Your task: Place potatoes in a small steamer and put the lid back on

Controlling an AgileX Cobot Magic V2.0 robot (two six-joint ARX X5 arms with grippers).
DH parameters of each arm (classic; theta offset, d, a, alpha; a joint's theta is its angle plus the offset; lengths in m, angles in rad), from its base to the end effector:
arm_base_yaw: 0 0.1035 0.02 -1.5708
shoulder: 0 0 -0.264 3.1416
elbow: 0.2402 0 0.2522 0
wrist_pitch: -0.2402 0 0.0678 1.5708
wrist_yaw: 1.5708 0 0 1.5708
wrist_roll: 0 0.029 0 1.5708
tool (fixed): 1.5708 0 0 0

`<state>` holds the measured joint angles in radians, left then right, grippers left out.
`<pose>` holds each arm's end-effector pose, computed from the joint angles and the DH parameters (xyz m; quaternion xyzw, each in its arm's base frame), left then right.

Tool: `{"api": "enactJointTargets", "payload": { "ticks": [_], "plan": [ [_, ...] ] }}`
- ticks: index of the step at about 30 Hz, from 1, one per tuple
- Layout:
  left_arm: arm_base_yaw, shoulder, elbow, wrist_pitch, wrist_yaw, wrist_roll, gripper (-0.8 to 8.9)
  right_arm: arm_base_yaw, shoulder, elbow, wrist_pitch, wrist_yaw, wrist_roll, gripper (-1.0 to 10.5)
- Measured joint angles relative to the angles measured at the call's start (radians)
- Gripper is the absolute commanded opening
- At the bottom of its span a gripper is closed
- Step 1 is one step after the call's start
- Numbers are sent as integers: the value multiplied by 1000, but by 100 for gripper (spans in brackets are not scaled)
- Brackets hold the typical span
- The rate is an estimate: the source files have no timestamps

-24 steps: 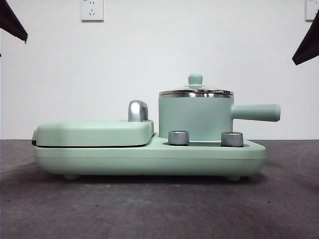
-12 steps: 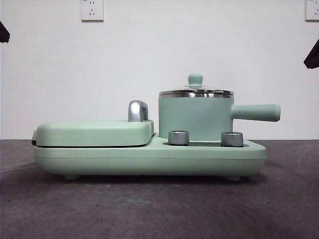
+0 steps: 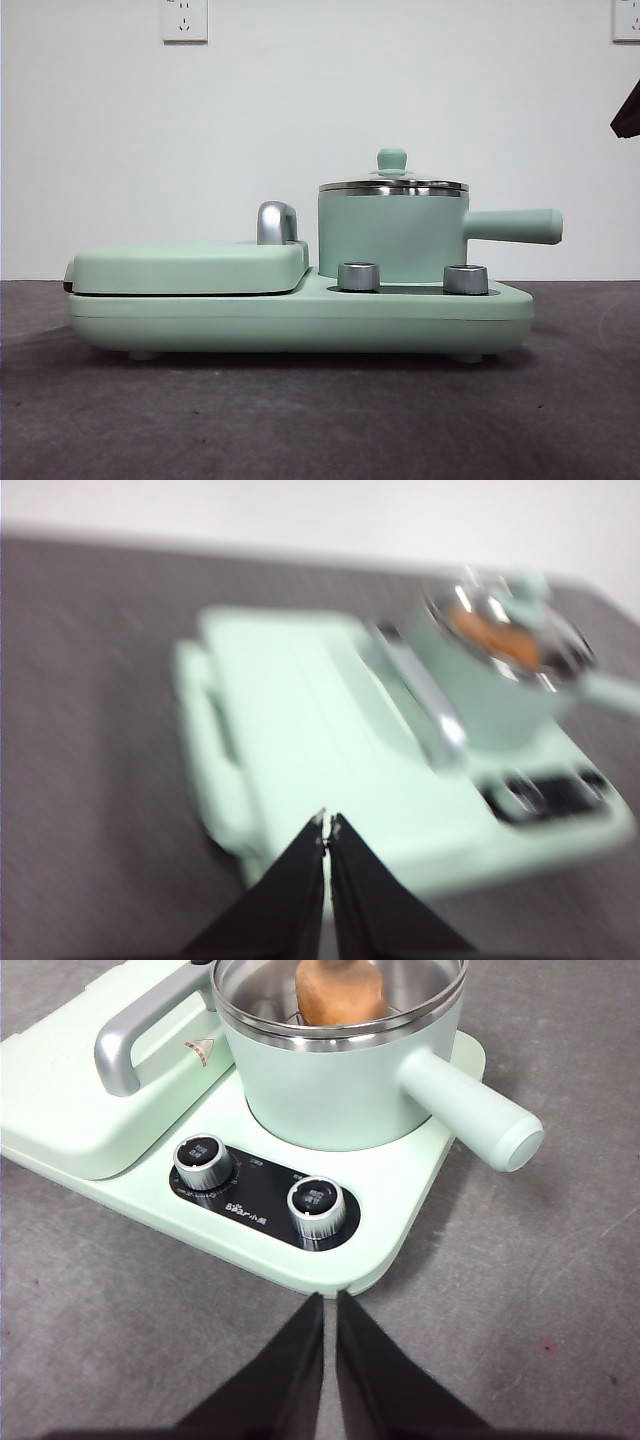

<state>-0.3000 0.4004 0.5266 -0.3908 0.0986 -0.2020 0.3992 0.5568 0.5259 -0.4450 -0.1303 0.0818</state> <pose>0.1001 -0.0339 0.2715 -0.0848 0.1504 -0.1820 0.9680 0.1168 0.0534 0.2512 0.0068 0.2438 0.2445 0.9385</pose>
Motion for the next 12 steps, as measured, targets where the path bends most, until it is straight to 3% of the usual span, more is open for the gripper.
{"api": "enactJointTargets", "payload": {
  "ticks": [5, 12],
  "plan": [
    [133, -185, -197, 143, -50, 35, 6, 0, 0, 0, 0, 0, 0, 18],
    [219, -318, -451, 254, -63, 50, 6, 0, 0, 0, 0, 0, 0, 18]
  ]
}}
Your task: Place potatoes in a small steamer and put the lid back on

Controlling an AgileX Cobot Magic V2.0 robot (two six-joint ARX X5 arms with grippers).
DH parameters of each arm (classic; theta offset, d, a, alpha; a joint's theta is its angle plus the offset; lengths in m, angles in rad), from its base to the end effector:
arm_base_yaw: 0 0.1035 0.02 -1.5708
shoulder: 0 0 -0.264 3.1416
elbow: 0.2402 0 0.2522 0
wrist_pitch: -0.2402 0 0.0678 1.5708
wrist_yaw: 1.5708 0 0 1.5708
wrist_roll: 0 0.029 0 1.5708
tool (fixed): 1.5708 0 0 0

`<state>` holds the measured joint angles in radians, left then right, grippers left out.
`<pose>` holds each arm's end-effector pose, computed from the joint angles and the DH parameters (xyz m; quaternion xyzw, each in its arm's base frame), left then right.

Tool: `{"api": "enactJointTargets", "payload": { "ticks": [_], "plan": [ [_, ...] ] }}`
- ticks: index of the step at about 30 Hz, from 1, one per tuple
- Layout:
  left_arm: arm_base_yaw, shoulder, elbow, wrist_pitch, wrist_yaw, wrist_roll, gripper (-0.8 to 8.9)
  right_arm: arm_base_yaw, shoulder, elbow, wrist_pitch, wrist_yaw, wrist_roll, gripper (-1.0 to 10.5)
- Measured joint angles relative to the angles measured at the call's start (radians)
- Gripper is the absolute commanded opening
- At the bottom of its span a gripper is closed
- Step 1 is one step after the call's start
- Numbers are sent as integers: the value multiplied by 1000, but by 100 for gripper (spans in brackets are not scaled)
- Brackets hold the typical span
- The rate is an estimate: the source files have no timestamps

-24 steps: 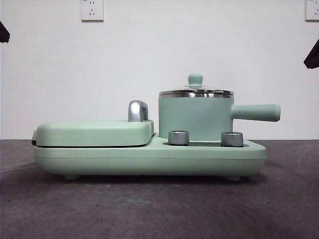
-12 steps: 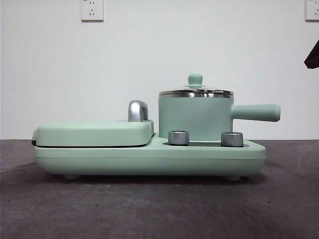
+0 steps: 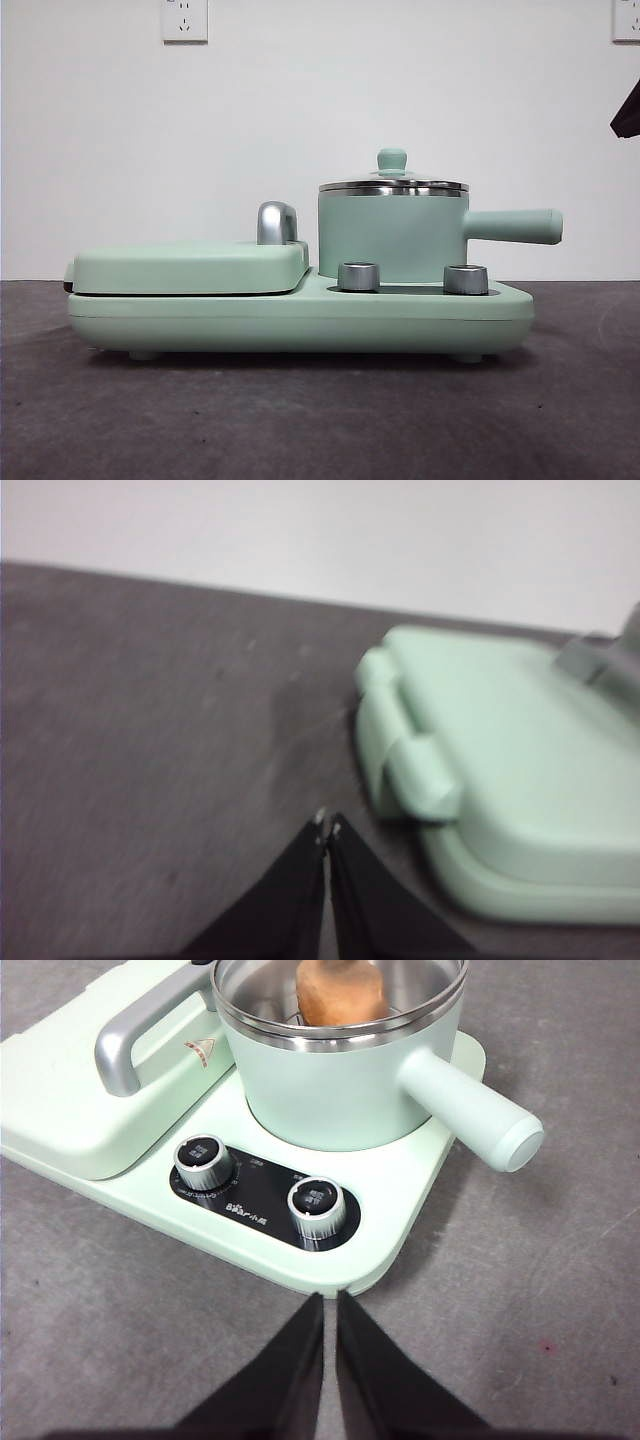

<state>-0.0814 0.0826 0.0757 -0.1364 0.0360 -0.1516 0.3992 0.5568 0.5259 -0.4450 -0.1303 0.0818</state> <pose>0.0976 -0.0090 0.1698 -0.0738 0.0758 -0.0529 0.9930 0.1168 0.0534 0.2512 0.0068 0.2438 0.2445 0.9385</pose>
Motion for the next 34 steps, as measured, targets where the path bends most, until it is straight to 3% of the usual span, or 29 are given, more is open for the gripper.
{"api": "enactJointTargets", "payload": {
  "ticks": [6, 26, 31, 34],
  "plan": [
    [39, -80, -43, -19, -4, 14, 6, 0, 0, 0, 0, 0, 0, 18],
    [41, -78, -43, -12, -8, 33, 6, 0, 0, 0, 9, 0, 0, 18],
    [41, -78, -43, -12, -8, 33, 6, -14, -47, -12, 18, 39, -68, 18],
    [41, -78, -43, -12, -7, 33, 6, -77, -156, -102, 99, 76, -107, 18]
  ]
}}
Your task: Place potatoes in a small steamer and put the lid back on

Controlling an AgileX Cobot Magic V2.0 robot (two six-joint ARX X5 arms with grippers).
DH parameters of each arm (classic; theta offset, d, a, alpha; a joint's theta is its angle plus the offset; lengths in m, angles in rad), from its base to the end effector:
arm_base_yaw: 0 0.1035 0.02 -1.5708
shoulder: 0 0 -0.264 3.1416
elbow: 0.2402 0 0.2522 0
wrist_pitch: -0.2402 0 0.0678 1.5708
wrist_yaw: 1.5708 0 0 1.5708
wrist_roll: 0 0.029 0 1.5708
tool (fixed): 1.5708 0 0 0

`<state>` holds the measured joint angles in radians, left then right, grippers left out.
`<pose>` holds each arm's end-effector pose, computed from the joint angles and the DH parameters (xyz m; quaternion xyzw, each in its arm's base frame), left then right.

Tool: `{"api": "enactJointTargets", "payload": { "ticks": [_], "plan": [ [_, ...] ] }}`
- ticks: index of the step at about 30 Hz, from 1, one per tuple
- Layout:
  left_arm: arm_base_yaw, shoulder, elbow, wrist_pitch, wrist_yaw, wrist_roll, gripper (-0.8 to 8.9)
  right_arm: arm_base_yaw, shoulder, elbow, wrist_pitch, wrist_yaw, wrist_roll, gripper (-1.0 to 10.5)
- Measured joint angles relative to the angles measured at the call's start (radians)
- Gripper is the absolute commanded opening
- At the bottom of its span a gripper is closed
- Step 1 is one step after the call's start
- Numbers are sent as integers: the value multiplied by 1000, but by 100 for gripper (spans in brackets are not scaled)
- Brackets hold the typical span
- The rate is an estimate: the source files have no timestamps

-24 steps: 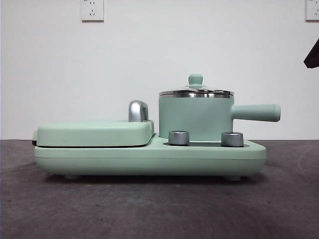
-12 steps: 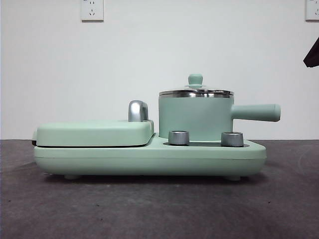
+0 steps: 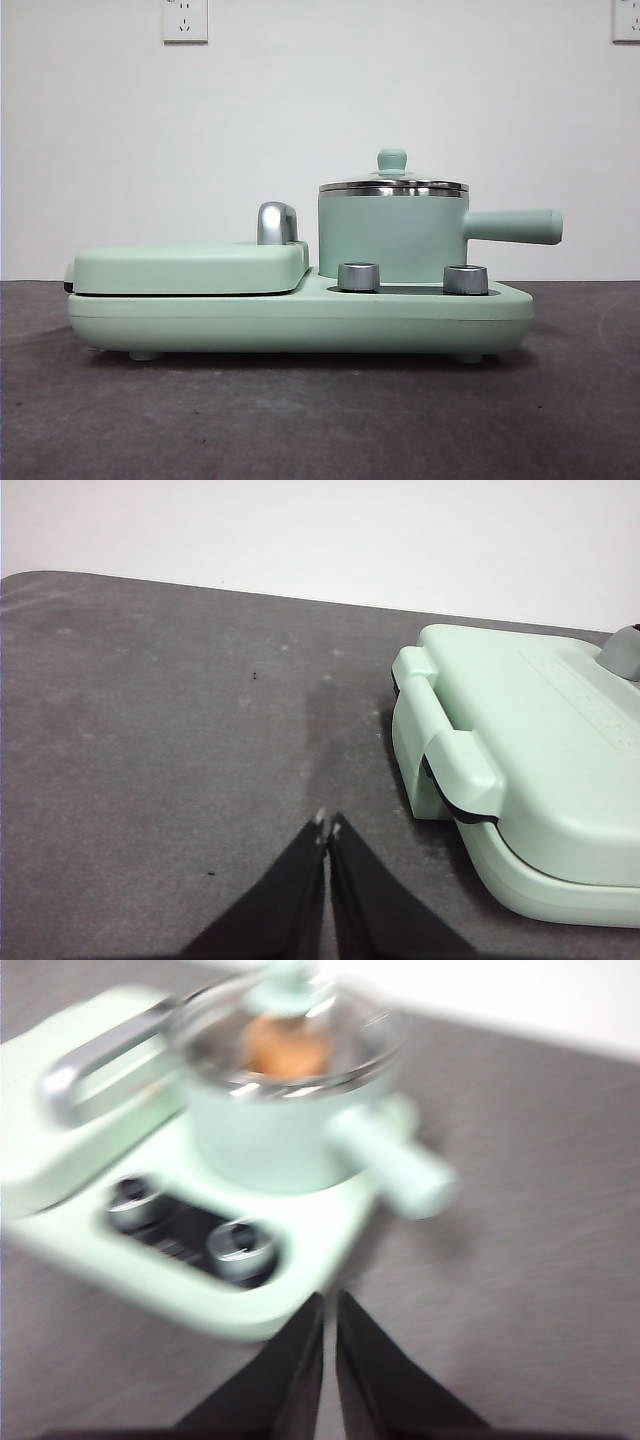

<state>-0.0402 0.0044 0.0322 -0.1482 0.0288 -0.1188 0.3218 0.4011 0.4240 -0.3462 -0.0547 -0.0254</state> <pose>0.0952 -0.0047 0.1598 -0.0589 0.0621 -0.0308 0.9959 0.1060 0.0370 0.2414 -0.0337 0.1572 0.1867 0.9692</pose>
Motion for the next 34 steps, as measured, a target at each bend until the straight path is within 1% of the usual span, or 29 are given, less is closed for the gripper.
{"api": "enactJointTargets", "payload": {
  "ticks": [5, 9, 10, 18, 34],
  "plan": [
    [0, 0, 0, 0, 0, 0, 6, -128, -247, -254, 130, 3, -11, 18],
    [0, 0, 0, 0, 0, 0, 6, -193, -384, -392, 203, 4, 7, 18],
    [0, 0, 0, 1, 0, 0, 6, -201, -401, -407, 198, 5, 12, 18],
    [0, 0, 0, 2, 0, 0, 6, -225, -396, -408, 196, 77, 26, 18],
    [0, 0, 0, 2, 0, 0, 6, -225, -396, -408, 191, 77, 30, 18]
  ]
}}
